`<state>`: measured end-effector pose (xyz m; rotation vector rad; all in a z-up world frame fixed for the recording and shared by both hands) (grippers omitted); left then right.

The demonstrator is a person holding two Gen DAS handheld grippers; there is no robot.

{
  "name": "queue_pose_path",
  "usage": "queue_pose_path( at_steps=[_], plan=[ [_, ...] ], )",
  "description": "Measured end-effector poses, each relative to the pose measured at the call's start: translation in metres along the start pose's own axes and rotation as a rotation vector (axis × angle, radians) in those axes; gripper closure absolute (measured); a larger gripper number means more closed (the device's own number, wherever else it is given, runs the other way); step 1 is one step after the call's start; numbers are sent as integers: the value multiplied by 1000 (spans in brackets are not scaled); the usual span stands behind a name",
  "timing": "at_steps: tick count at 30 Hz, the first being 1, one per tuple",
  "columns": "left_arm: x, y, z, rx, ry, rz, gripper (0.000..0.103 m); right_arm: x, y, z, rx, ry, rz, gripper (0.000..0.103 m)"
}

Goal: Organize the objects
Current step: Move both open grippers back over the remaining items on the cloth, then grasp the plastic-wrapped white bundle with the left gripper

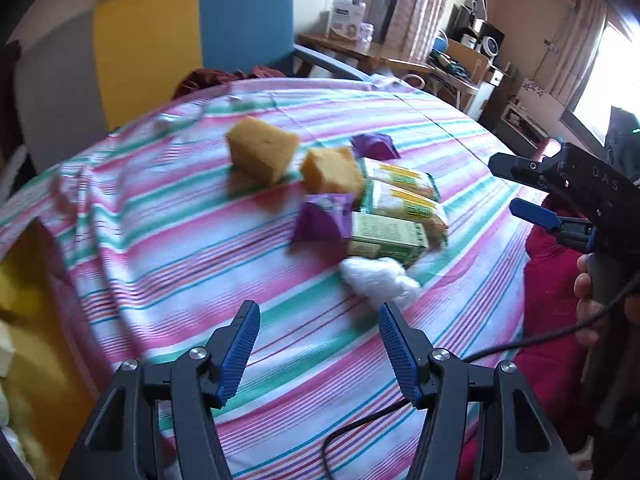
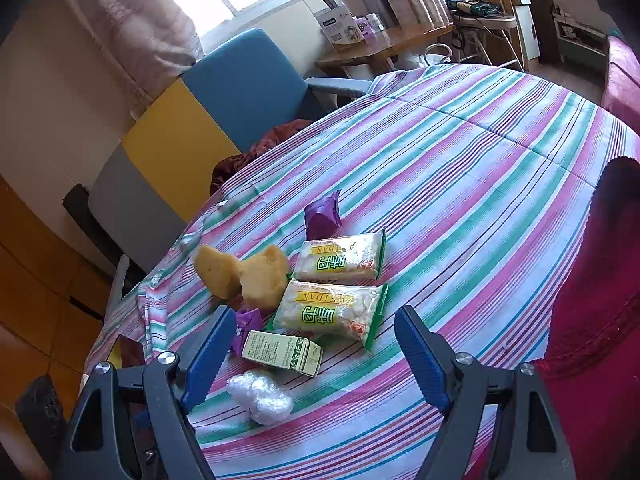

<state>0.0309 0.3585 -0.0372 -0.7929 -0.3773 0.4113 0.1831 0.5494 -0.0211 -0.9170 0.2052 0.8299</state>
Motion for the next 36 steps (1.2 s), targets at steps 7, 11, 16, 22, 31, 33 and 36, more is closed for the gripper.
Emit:
queue_pose_path(
  at_steps=[7,11,16,22,31,33,36],
  plan=[
    [21,41,11,-62,-21,-62,43,8,2,0,-10,48,1,20],
    [27,64,16,-87,-35,-79,43,11,3,0,-16,71,0,20],
    [23,82,10,-111,-75,-110,62,10,3,0,-23,66,15,20],
    [5,64,-5,-67,-90,-100,62,5,5,-1,-40,36,12,20],
    [-15,44,-25,-48,-109,-85,63,-15,40,-12,-258,-116,-34,20],
    [-17,41,-27,-46,-110,-85,63,-20,51,-12,-299,-187,-59,22],
    [-18,41,-28,-44,-122,-91,63,-26,69,-7,-353,-279,-83,25]
  ],
)
Point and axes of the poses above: each gripper's, at about its wrist camera, not at the fingertips, and y roughly the way its jaws point, x to its right, z to its top, the point moved 1 cm from there along y, roughly the way its jaws point, and after that the axes turned 6 degrees about x, right-handed, at the moved point
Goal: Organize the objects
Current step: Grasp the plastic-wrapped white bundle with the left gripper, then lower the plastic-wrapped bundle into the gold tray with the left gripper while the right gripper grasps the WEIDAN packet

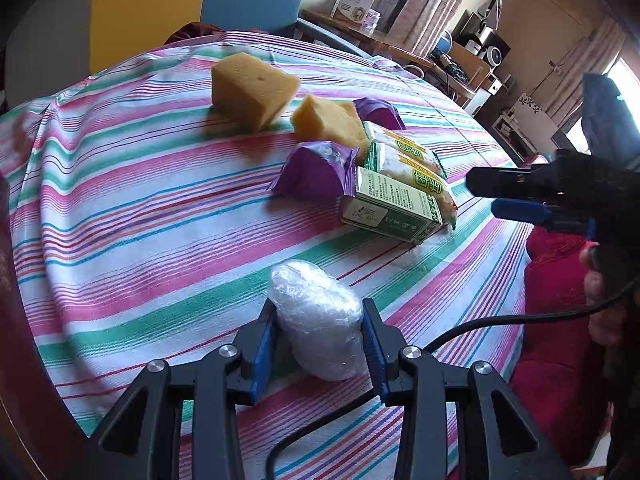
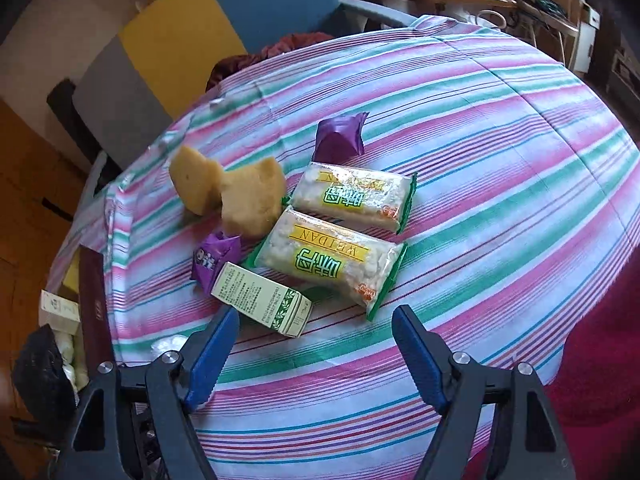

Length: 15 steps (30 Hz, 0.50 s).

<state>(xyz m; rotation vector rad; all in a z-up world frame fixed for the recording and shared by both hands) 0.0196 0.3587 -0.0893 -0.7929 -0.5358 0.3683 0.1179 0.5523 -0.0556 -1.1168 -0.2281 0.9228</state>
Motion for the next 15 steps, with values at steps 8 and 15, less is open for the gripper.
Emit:
queue_pose_path(
  at_steps=[8,15],
  plan=[
    [-3,-1,-1,2,-16,-10,63,-8,42,34,-102,-255,-115,41],
    [-4,-1,-1,0,-21,-18,63,-14,59,31,-160,-361,-99,41]
  ],
)
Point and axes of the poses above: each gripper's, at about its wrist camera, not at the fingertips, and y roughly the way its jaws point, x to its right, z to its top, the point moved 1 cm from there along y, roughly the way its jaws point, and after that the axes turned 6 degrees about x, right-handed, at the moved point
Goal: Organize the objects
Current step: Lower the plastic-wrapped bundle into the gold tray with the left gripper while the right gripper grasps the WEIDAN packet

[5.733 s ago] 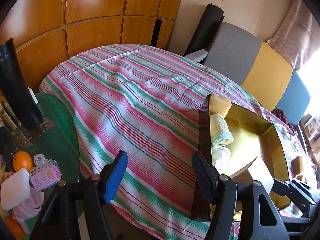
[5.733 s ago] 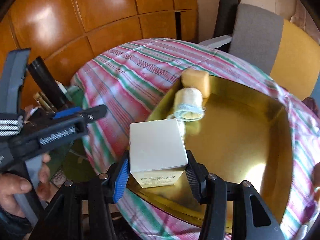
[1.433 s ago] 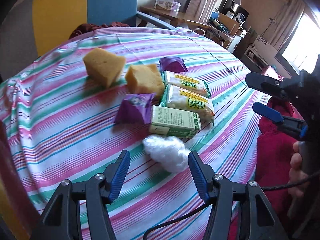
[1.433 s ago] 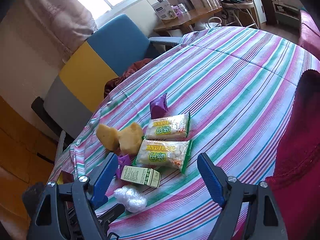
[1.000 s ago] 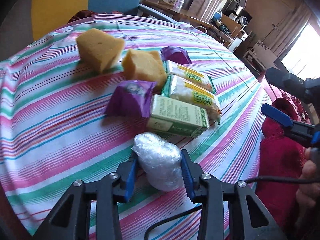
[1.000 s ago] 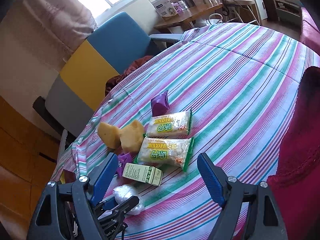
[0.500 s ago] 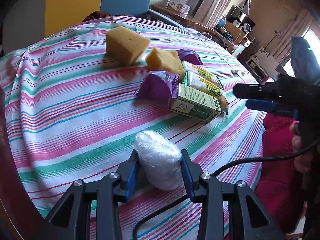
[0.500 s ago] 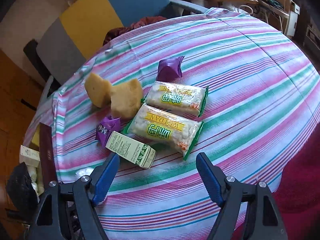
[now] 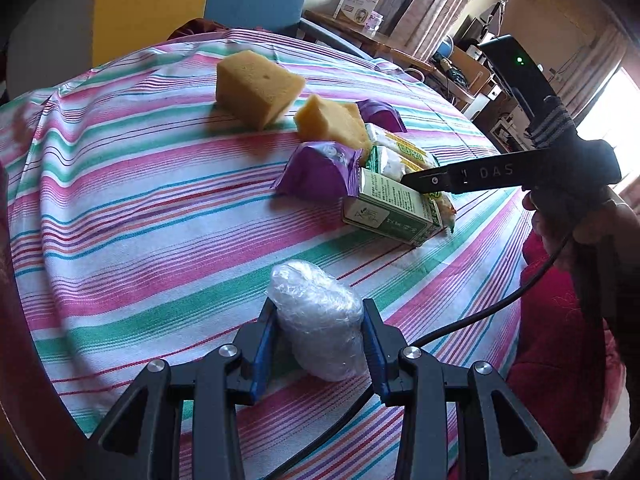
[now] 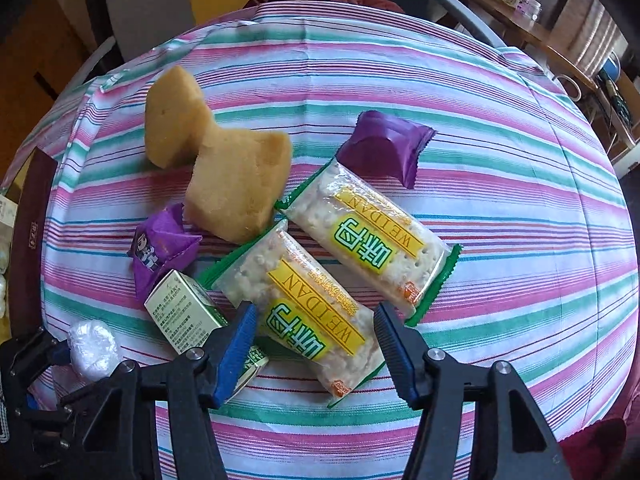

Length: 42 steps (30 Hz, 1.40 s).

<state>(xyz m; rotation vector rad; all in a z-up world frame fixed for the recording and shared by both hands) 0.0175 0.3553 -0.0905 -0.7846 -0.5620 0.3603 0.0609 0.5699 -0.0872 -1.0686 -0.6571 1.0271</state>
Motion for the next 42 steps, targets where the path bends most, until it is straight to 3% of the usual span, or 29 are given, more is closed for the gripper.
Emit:
queue_pose_path(
  at_steps=[10,15,21,32,38,42],
  plan=[
    [1,-1,0,-3,6,16,62,1,11,-6,-35,-21,51,39],
    [1,-1,-1,-4,7,24,62,-8,13,-21,-57,-70,16,39],
    [5,-7,-1,1,28,49,63,-2,10,-26,-35,-42,0,52],
    [4,-81,3,123,14,25,63,17,12,-24,-30,4,20,51],
    [-46,-143,-14,182,-84,137,63,23,9,-25,-26,-7,9,51],
    [-103,-191,-43,211,-190,272,63,28,10,-23,-22,-11,6,51]
  ],
)
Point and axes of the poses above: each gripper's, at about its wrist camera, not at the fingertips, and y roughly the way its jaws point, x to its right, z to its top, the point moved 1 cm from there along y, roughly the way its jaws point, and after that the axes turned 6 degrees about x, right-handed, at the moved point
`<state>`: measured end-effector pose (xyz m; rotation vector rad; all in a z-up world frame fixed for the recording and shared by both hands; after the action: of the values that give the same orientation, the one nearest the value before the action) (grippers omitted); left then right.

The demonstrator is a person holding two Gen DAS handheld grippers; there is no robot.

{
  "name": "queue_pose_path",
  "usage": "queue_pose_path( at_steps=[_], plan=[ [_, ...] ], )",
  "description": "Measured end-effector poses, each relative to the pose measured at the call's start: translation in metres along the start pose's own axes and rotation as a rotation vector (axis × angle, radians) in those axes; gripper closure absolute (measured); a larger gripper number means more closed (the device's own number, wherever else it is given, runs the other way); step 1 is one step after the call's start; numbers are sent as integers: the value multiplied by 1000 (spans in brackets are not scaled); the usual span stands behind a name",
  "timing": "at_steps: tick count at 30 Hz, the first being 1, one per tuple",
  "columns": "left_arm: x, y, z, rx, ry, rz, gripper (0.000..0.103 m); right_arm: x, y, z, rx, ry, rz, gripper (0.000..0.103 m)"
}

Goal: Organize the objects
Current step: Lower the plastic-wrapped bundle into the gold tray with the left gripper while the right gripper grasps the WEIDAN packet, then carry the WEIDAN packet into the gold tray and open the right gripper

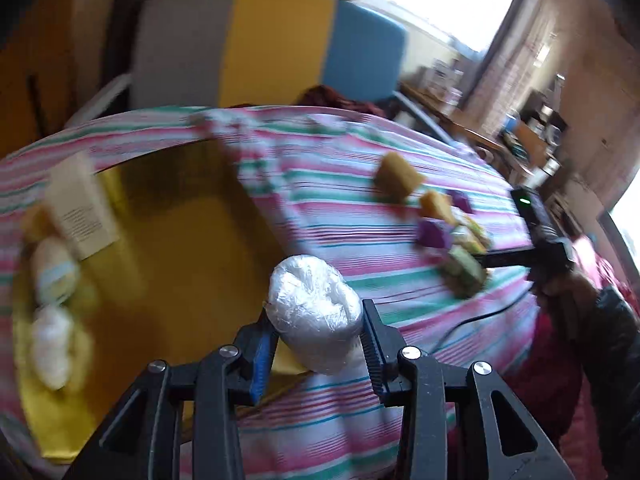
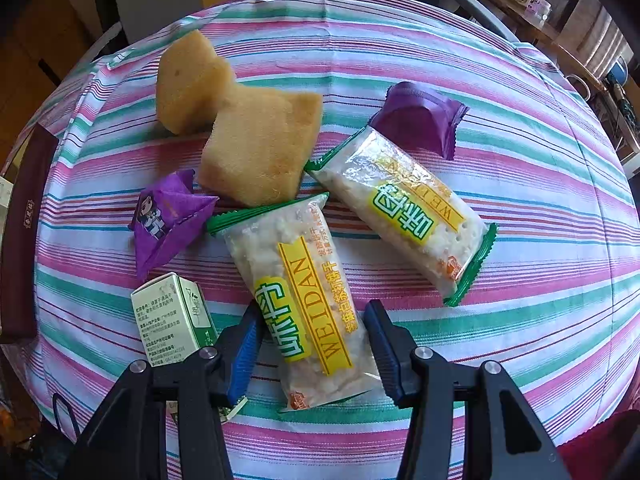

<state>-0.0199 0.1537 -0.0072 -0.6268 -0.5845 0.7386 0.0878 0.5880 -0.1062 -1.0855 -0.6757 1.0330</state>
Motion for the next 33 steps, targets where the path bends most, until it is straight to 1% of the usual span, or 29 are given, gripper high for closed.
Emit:
queue_pose_path(
  at_steps=[4,6,10,14,16,18,20,23,24,28,33],
  plan=[
    [-69,-26,-16,-2,-82,156,63,-2,0,0,4,-1,-3,51],
    [-97,-33,-25,-11,-114,223,63,-2,1,2,4,-4,-6,51],
    [-131,-39,-40,-34,-155,296,62,-8,6,4,5,-4,-8,51],
    [-139,-38,-46,-40,-169,331,60,-5,6,3,5,-4,-7,51],
    [-141,-37,-48,-46,-170,341,58,-6,5,3,6,-4,-8,51],
    [-142,-40,-51,-41,-169,354,49,-4,5,3,6,-4,-8,51],
    [-141,-45,-52,-27,-170,362,43,-4,5,3,6,-3,-8,51],
    [-142,-54,-52,7,-188,368,43,-13,6,4,9,2,-13,52],
    [-142,-57,-52,19,-194,369,43,-22,6,1,12,6,-14,52],
    [-140,-66,-48,66,-208,381,43,-15,-3,1,27,49,-35,56],
    [-132,-72,-40,120,-201,411,43,-7,-33,0,103,130,-66,58]
  ],
)
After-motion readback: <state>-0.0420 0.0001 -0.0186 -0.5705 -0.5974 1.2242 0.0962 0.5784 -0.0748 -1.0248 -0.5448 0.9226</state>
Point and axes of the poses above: each gripper's, at about its wrist camera, not at the fingertips, and y roughly the way its jaws point, x to its right, z to its top, the point moved 1 cm from there along y, roughly the way its jaws point, and after that the axes turned 6 degrees about x, right-handed, at the moved point
